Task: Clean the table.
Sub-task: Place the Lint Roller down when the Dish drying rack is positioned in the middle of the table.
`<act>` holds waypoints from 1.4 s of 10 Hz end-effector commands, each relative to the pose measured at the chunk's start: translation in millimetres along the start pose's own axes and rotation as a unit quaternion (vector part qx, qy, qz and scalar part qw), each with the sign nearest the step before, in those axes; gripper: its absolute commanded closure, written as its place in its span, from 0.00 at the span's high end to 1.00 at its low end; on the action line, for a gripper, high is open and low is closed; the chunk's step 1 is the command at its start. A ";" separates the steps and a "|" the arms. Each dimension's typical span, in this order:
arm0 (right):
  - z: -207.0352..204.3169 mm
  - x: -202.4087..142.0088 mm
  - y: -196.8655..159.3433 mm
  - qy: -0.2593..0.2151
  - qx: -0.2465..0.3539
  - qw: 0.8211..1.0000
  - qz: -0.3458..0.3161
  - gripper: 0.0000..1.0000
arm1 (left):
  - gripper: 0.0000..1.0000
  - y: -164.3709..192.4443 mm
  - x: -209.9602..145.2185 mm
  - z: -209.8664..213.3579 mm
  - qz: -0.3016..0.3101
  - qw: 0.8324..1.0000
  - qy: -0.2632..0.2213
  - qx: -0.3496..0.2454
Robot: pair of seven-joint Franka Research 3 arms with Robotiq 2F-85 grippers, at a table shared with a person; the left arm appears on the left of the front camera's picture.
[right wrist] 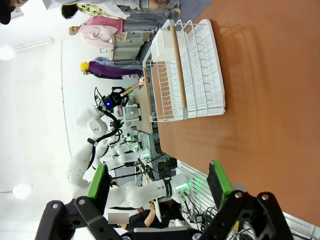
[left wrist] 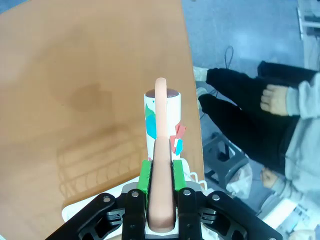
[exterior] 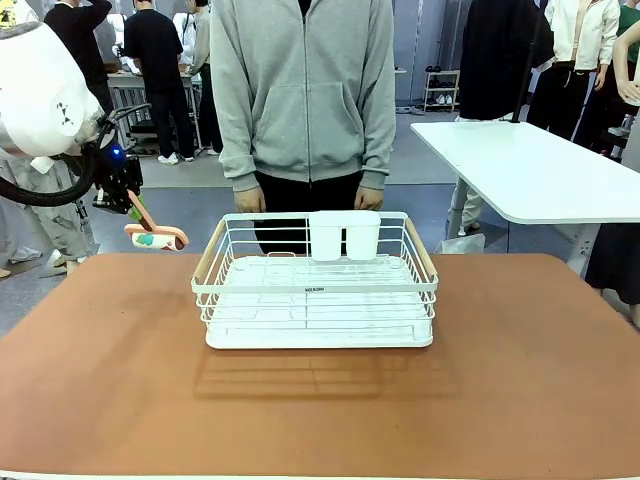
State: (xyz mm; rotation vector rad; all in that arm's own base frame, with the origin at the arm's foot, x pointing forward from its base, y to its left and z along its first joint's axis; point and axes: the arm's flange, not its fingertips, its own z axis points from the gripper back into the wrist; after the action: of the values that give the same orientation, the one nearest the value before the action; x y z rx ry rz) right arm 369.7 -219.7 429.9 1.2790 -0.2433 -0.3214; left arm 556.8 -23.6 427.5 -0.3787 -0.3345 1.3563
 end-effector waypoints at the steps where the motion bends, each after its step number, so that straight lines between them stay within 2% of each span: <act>1: 1.3 -1.3 4.0 -0.001 0.006 1.000 0.003 1.00 | 0.21 -10.2 -3.6 -6.3 0.047 0.999 -0.023 -0.013; 4: 1.3 -1.3 4.0 -0.001 0.006 1.000 0.003 1.00 | 0.21 6.9 -4.1 -35.8 0.065 0.997 -0.045 -0.026; 6: 1.3 -1.3 4.0 -0.001 0.006 1.000 0.003 1.00 | 0.21 19.1 -3.0 -52.7 0.079 0.996 -0.038 -0.031; 8: 1.3 -1.3 4.0 -0.001 0.006 1.000 0.003 1.00 | 0.21 32.8 0.5 -72.2 0.076 0.993 -0.065 -0.055; 13: 1.3 -1.3 4.0 -0.001 0.006 1.000 0.003 1.00 | 0.21 60.6 1.1 -88.1 0.065 0.996 -0.030 -0.057; 14: 1.3 -1.3 4.0 -0.001 0.006 1.000 0.003 1.00 | 0.28 63.0 0.7 -87.4 0.064 0.996 -0.029 -0.057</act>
State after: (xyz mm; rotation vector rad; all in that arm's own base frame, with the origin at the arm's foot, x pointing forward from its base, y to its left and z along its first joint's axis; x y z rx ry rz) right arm 369.7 -219.7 429.9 1.2790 -0.2433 -0.3215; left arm 550.9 -14.5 325.4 -0.4459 -0.4565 1.4916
